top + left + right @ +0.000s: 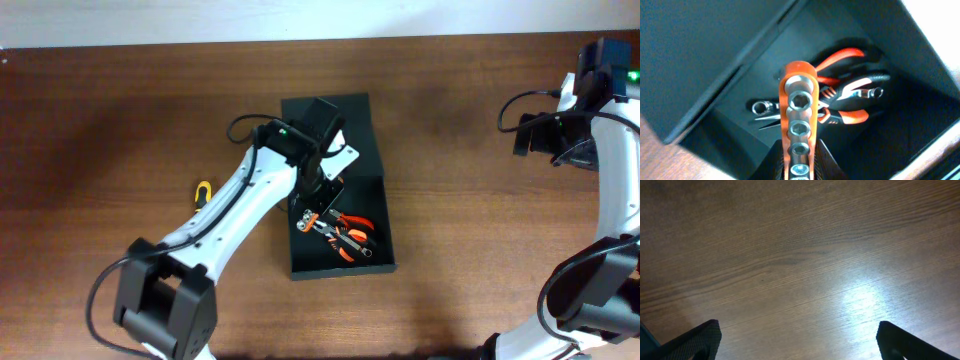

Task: Pack container
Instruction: 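Lift the socket rail and carry it with the left gripper over the box, then lower the socket rail into the box and open the left gripper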

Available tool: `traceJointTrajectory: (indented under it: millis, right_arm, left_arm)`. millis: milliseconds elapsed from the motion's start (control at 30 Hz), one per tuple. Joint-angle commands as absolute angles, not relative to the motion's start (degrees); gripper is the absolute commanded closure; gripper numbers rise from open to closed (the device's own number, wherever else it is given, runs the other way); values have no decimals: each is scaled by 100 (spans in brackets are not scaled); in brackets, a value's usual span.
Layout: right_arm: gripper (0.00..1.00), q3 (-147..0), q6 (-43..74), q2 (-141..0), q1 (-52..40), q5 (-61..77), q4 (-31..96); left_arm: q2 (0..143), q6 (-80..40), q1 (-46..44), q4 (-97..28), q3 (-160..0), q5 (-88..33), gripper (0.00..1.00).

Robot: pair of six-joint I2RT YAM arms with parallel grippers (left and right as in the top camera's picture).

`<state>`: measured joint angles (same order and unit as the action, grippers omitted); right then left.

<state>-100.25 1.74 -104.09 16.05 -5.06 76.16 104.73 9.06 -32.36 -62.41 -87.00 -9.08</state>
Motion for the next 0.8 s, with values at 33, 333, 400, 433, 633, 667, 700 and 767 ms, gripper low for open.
traceJointTrajectory:
  millis: [33, 333, 400, 433, 633, 667, 700, 767]
  right_arm:
    - [1, -10025, 242, -10398, 1616, -510, 7599]
    - [1, -10025, 242, -10398, 1616, -513, 7599]
    - [1, -10025, 242, -10398, 1616, -510, 7599]
    - [1, -10025, 242, -10398, 1616, -510, 7599]
    - [1, -10025, 242, -10398, 1616, -513, 7599]
    - [1, -10025, 242, -10398, 1616, -513, 7599]
    - [1, -10025, 242, -10398, 1616, -513, 7599]
    - [1, -10025, 242, -10398, 1616, -513, 7599]
  left_arm:
    - [10803, 998, -3398, -6237, -8748, -1033, 98]
    - [11391, 1000, -3750, -5907, -8748, -1033, 98]
    - [11524, 998, -3787, -5819, -8748, -1033, 98]
    - [11561, 998, -3789, -5787, -8748, -1033, 98]
    - [11738, 998, -3787, -5693, -8748, -1013, 93]
    - [11738, 998, -3787, -5684, -8748, -1009, 91]
    - [11738, 998, -3787, -5675, -8748, -1011, 88]
    - [11738, 1000, -3787, -5651, -8748, -1011, 85]
